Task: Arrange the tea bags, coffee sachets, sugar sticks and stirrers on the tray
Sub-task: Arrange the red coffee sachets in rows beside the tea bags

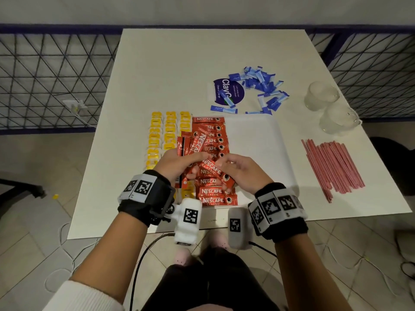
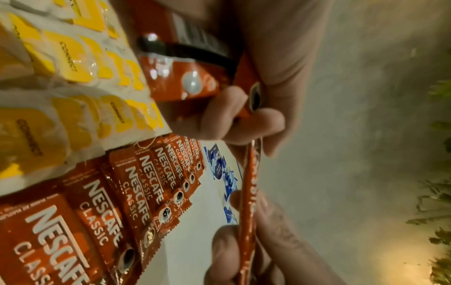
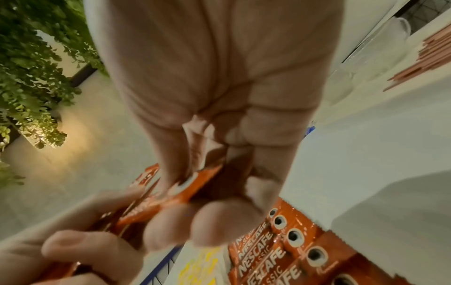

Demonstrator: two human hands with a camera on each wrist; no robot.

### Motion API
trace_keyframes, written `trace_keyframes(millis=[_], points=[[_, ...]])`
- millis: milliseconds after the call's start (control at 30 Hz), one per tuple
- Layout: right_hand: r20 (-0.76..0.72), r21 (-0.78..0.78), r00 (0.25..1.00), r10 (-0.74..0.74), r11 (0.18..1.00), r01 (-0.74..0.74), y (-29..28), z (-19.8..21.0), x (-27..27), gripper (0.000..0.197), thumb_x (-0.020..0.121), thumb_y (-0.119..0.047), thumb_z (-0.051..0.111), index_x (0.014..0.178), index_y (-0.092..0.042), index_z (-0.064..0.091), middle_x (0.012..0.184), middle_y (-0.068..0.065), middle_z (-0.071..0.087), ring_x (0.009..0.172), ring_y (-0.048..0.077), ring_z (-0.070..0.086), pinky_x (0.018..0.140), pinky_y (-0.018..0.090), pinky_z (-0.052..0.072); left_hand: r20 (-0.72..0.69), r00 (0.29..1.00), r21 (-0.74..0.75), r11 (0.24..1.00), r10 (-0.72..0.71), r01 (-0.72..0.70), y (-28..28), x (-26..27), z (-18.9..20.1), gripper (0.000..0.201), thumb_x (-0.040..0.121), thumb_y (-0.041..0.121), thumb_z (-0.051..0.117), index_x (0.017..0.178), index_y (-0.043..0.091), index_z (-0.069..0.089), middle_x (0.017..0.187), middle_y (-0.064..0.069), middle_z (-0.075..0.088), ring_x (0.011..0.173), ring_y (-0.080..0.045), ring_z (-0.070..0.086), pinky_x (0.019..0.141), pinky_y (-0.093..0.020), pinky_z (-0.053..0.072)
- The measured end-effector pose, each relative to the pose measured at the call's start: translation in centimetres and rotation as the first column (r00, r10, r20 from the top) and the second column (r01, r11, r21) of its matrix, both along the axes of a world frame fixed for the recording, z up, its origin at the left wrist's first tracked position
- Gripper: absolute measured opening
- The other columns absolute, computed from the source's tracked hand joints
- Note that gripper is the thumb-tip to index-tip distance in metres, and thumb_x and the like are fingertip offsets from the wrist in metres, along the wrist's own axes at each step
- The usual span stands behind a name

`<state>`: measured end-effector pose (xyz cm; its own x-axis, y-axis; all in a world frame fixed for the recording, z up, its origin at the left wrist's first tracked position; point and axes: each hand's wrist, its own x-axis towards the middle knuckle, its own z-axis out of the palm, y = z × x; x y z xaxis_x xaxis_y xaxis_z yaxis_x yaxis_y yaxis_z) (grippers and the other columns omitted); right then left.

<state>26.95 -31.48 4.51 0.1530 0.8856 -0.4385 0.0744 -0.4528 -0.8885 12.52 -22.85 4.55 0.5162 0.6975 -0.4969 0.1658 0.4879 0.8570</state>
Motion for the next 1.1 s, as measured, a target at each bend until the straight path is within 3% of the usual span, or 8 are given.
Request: trace_keyframes(millis=[133, 267, 400, 600, 700, 800, 1000, 1100], points=[[0.003, 0.015, 0.999, -0.046, 0.999, 0.045, -0.1, -0.1, 0.1, 0.008, 0.091, -0.022, 0.057, 0.084, -0.02, 0.061, 0.063, 0.001, 0.06, 0.045, 0.005, 0.053, 0.048, 0.021, 0.044, -0.047, 0.999, 0.07, 0.998, 0.0, 0.004, -0.2, -0.2, -0.1, 0.013, 0.08, 0.014, 0.071, 0.076, 0.012, 0.058, 0.047, 0.002, 0.05, 0.039, -0.011, 0.039, 0.042, -0.02, 0.034], [-0.09, -0.007, 0.991, -0.101, 0.995, 0.101, -0.2, -0.1, 0.5, 0.004, 0.088, -0.01, 0.059, 0.09, -0.014, 0.06, 0.07, 0.006, 0.063, 0.048, 0.007, 0.055, 0.052, 0.02, 0.049, -0.034, 0.986, 0.075, 0.985, 0.161, -0.159, -0.1, -0.2, -0.5, 0.014, 0.079, 0.011, 0.071, 0.075, 0.01, 0.058, 0.046, 0.003, 0.05, 0.038, -0.01, 0.039, 0.04, -0.02, 0.034], [-0.134, -0.027, 0.972, -0.192, 0.981, 0.19, -0.5, -0.2, 1.8, 0.008, 0.088, -0.002, 0.055, 0.092, -0.009, 0.058, 0.074, 0.011, 0.063, 0.05, 0.008, 0.059, 0.053, 0.018, 0.052, -0.019, 0.989, 0.019, 0.99, 0.143, -0.143, -0.2, -0.6, -0.5, 0.009, 0.083, 0.017, 0.067, 0.079, 0.013, 0.061, 0.054, 0.002, 0.055, 0.041, -0.01, 0.042, 0.039, -0.018, 0.036], [0.046, -0.132, 0.975, -0.218, 0.966, 0.222, -1.3, -1.3, 3.3, 0.023, 0.085, -0.009, 0.064, 0.102, 0.002, 0.056, 0.086, 0.019, 0.068, 0.061, 0.018, 0.059, 0.067, 0.03, 0.054, -0.274, 0.956, 0.177, 0.983, 0.101, -0.053, -0.2, -1.2, -1.1, 0.018, 0.086, 0.019, 0.065, 0.073, 0.017, 0.054, 0.044, 0.005, 0.05, 0.03, -0.002, 0.041, 0.034, -0.013, 0.035], [0.15, -0.241, 0.975, -0.165, 0.95, 0.198, -1.2, -2.0, 3.3, 0.021, 0.085, -0.016, 0.065, 0.1, -0.003, 0.059, 0.091, 0.012, 0.07, 0.062, 0.015, 0.056, 0.061, 0.025, 0.049, -0.418, 0.907, 0.252, 0.966, 0.052, 0.06, -0.1, -1.2, -1.7, 0.023, 0.086, 0.017, 0.065, 0.068, 0.019, 0.05, 0.049, 0.002, 0.047, 0.033, -0.005, 0.042, 0.034, -0.014, 0.034], [0.147, -0.31, 0.978, -0.145, 0.933, 0.185, -1.0, -2.6, 2.8, 0.02, 0.085, -0.017, 0.065, 0.1, -0.005, 0.06, 0.08, 0.004, 0.068, 0.058, 0.011, 0.052, 0.048, 0.016, 0.041, -0.504, 0.863, 0.274, 0.946, -0.012, 0.173, -0.3, -0.7, -1.8, 0.015, 0.087, 0.019, 0.063, 0.078, 0.02, 0.051, 0.059, 0.005, 0.05, 0.048, -0.01, 0.045, 0.044, -0.017, 0.036], [0.278, -0.345, 0.956, -0.096, 0.919, 0.193, -1.0, -3.7, 2.5, 0.018, 0.084, -0.028, 0.067, 0.09, -0.012, 0.063, 0.079, -0.001, 0.061, 0.06, 0.008, 0.047, 0.055, 0.02, 0.036, -0.624, 0.779, 0.315, 0.895, -0.056, 0.316, -0.3, 0.2, -1.6, 0.02, 0.088, 0.02, 0.062, 0.106, 0.014, 0.057, 0.086, 0.0, 0.057, 0.058, -0.007, 0.049, 0.053, -0.017, 0.041], [0.291, -0.359, 0.952, -0.096, 0.911, 0.201, -0.8, -3.8, 2.6, 0.016, 0.086, -0.026, 0.064, 0.089, -0.011, 0.065, 0.079, 0.0, 0.061, 0.055, 0.008, 0.042, 0.053, 0.02, 0.033, -0.662, 0.746, 0.311, 0.876, -0.079, 0.369, -0.2, 0.6, -1.6, 0.027, 0.089, 0.019, 0.061, 0.114, 0.013, 0.057, 0.095, -0.003, 0.061, 0.079, -0.02, 0.061, 0.072, -0.028, 0.048]])
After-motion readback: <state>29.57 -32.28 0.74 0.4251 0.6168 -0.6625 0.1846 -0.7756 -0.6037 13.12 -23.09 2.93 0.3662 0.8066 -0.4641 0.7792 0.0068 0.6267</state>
